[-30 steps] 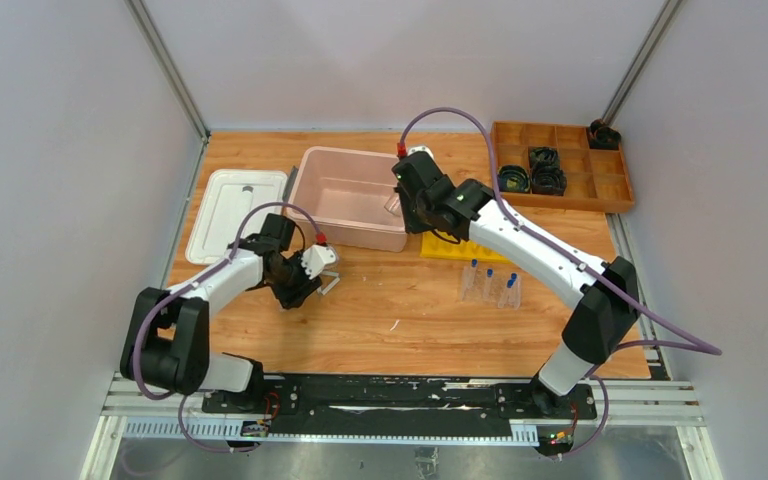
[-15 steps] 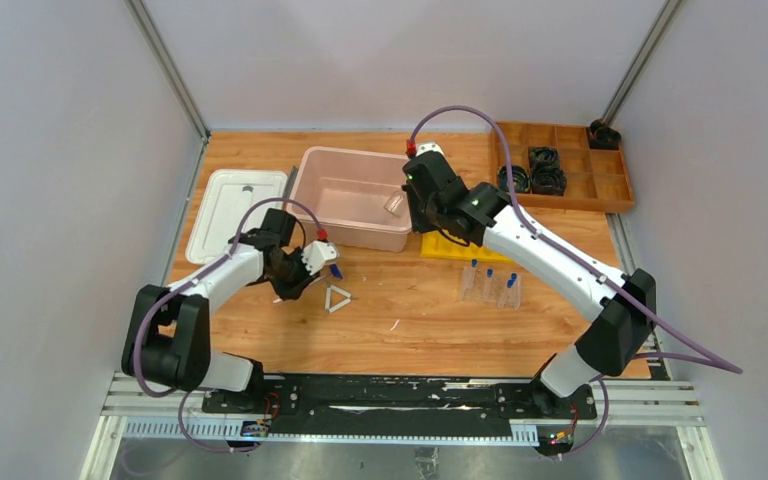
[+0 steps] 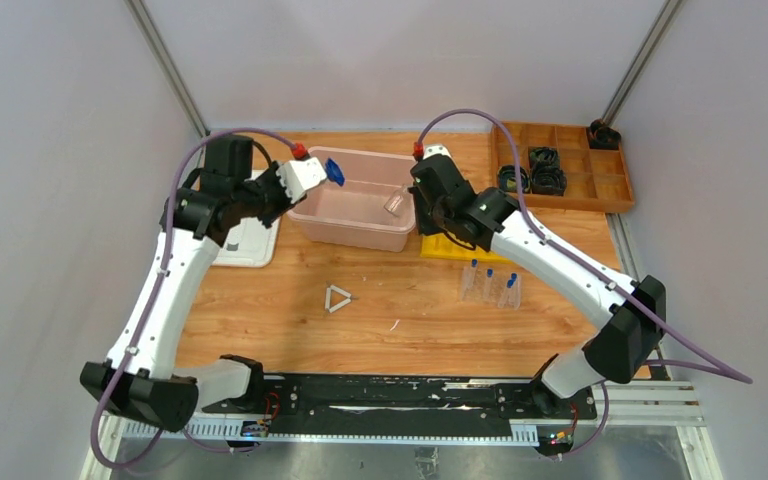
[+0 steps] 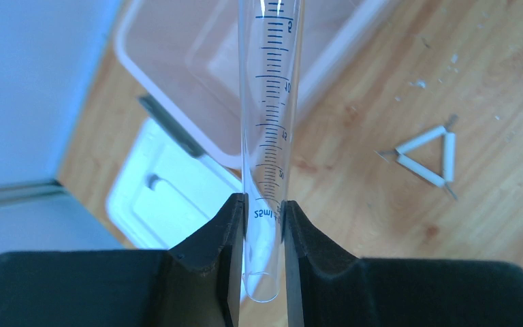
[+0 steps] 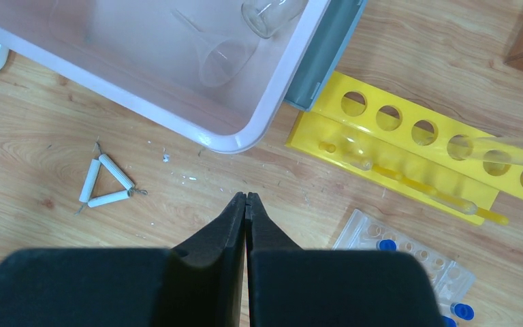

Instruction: Organize the chemistry lab equipment

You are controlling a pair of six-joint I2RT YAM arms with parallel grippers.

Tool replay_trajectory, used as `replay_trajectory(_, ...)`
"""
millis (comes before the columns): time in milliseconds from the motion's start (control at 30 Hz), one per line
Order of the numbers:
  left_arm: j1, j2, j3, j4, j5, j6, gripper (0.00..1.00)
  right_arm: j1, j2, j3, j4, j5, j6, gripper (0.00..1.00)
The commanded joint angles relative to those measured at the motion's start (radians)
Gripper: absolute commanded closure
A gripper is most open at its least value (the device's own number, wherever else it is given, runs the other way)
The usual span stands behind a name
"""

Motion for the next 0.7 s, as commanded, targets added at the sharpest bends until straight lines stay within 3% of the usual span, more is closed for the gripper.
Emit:
replay_trajectory(0,-0.003,0.188,0.131,-0.051,-0.014,0.087,1.0,-0.011,-0.037,-0.014,0.026,0.009,0.008,0.95)
replay_trajectory(333,-0.066,0.629,0.448,-0.051,-0.037,0.134,1.0,-0.01,-0.083,-0.066,0.03,0.013,0.039,0.96)
replay_trajectory(667,-0.149,0.864,0.534,-0.049,-0.08,0.227,1.0,-0.01,-0.117,-0.111,0.045,0.001,0.06,0.96)
